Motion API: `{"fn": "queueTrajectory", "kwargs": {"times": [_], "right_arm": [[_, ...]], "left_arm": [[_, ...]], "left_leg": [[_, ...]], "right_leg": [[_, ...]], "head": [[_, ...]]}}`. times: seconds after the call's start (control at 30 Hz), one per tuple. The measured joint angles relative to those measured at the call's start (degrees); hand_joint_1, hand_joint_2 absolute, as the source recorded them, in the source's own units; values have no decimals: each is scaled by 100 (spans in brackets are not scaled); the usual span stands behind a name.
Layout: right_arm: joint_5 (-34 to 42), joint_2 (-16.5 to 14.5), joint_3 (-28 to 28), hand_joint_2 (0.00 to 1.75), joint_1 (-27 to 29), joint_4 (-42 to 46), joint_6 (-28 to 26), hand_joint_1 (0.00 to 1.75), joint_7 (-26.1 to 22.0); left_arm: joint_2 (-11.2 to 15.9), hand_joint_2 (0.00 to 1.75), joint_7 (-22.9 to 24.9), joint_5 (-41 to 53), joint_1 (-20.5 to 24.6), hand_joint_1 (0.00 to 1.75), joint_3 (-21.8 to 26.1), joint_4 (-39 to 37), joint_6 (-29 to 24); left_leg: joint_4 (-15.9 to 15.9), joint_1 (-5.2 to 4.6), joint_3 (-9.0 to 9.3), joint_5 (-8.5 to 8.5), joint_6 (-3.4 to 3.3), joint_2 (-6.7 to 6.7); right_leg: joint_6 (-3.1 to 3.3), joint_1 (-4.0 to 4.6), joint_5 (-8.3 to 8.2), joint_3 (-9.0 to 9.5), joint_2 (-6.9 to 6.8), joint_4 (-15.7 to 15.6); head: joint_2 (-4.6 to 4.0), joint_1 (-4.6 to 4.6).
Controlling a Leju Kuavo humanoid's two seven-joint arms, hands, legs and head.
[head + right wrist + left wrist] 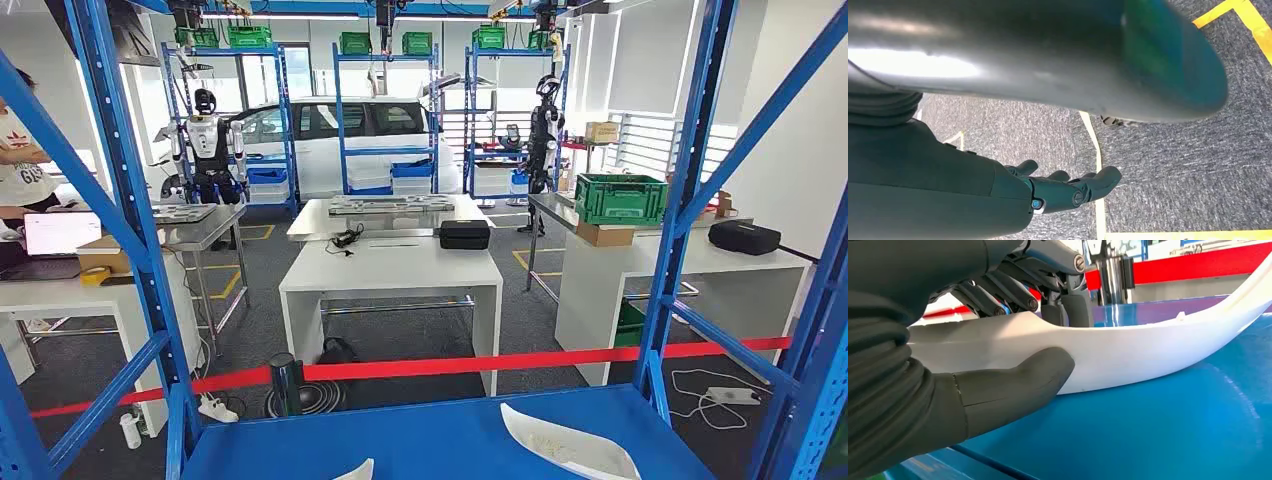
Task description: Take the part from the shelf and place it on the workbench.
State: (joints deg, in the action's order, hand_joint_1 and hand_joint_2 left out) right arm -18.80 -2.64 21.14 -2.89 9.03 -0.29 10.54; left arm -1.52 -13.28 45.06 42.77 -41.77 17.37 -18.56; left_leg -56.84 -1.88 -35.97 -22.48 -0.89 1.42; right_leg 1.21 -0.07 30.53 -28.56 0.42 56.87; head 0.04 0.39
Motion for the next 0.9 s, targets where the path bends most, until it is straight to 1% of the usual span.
{"fn": "queueTrajectory", "kwargs": {"times": [0.07, 0.13, 0.17, 0.23, 0.3, 0.37, 0.4, 0.43, 0.47, 0.53, 0.63, 0.7, 0.8, 0.9], "right_arm": [[-4, 0, 0, 0, 0, 0, -3, 0, 1], [-9, 0, 2, 0, 0, 0, -12, 0, 4], [-7, 0, 8, 0, 0, 0, -21, 0, 10], [3, 0, 26, 0, 2, 0, -44, 0, 25], [18, 0, 44, 0, 1, 0, -69, 0, 31], [41, 0, 66, 0, -4, 0, -81, 0, 26], [58, 0, 86, 0, -4, 0, -84, 0, 21], [76, -1, 111, 0, -3, 0, -89, 0, 15], [94, -1, 138, 0, 3, 0, -95, 0, 9], [134, -2, 191, 0, 20, 0, -114, 0, -1], [200, -3, 288, 0, 53, 0, -135, 0, -24], [220, -8, 338, 0, 69, 0, -147, 0, -36], [234, -22, 400, 0, 70, 0, -172, 0, -38], [254, -26, 450, 0, 73, 0, -189, 0, -38]], "left_arm": [[-19, 175, -141, -267, 12, 175, 119, 21, 169], [-59, 175, -422, -838, 44, 175, 370, 71, 575], [-89, 175, -568, -1227, 69, 175, 528, 108, 904], [-170, 175, -801, -2194, 134, 175, 960, 216, 1835], [-284, 175, -823, -3307, 218, 175, 1486, 373, 3060], [-392, 175, -589, -4424, 277, 175, 1979, 587, 4284], [-435, 175, -418, -5010, 271, 175, 2198, 731, 4798], [-466, 175, -233, -5551, 227, 175, 2370, 898, 5165], [-487, 175, -53, -6070, 137, 175, 2488, 1096, 5401], [-507, 175, 260, -7002, -136, 175, 2553, 1595, 5502], [-465, 175, 610, -8401, -611, 175, 2441, 2674, 5253], [-418, 175, 780, -9041, -863, 175, 2299, 3357, 5115], [-353, 175, 898, -9435, -1145, 175, 2107, 4107, 5019], [-305, 175, 898, -9436, -1353, 175, 1959, 4662, 4927]], "left_leg": [[0, 0, 2, 0, 0, 3], [0, 0, 7, 0, 0, 12], [0, 0, 11, 0, 0, 18], [0, 0, 15, 1, -1, 36], [0, 0, 20, 2, -2, 61], [1, -3, 31, 2, -2, 71], [1, -5, 37, 2, -2, 67], [1, -7, 42, 2, -2, 60], [1, -8, 44, 2, -1, 48], [0, -9, 41, 1, -1, 27], [-1, -8, 34, -1, -3, 19], [-1, -8, 31, -4, -4, 26], [-1, -7, 29, -11, -1, 27], [0, -4, 29, -15, 4, 26]], "right_leg": [[0, 0, 0, 2, -2, 0], [0, 0, 3, 9, -10, -1], [0, -1, 4, 14, -16, -1], [-1, -1, 8, 23, -36, -1], [-5, -1, 14, 36, -60, -2], [-7, 0, 18, 52, -70, -2], [-7, 1, 17, 56, -65, -2], [-8, 1, 16, 57, -55, -2], [-8, 0, 13, 53, -42, -2], [-10, -1, 8, 44, -22, -1], [-10, -3, 7, 36, -16, -1], [-9, -5, 10, 36, -20, -2], [-6, -5, 14, 34, -19, -2], [-3, -3, 19, 32, -18, -2]], "head": [[0, 0], [0, 0], [0, 0], [0, 0], [0, 0], [0, 0], [0, 0], [0, 0], [0, -1], [-1, -1], [-1, -1], [0, -1], [0, -2], [0, -2]]}}
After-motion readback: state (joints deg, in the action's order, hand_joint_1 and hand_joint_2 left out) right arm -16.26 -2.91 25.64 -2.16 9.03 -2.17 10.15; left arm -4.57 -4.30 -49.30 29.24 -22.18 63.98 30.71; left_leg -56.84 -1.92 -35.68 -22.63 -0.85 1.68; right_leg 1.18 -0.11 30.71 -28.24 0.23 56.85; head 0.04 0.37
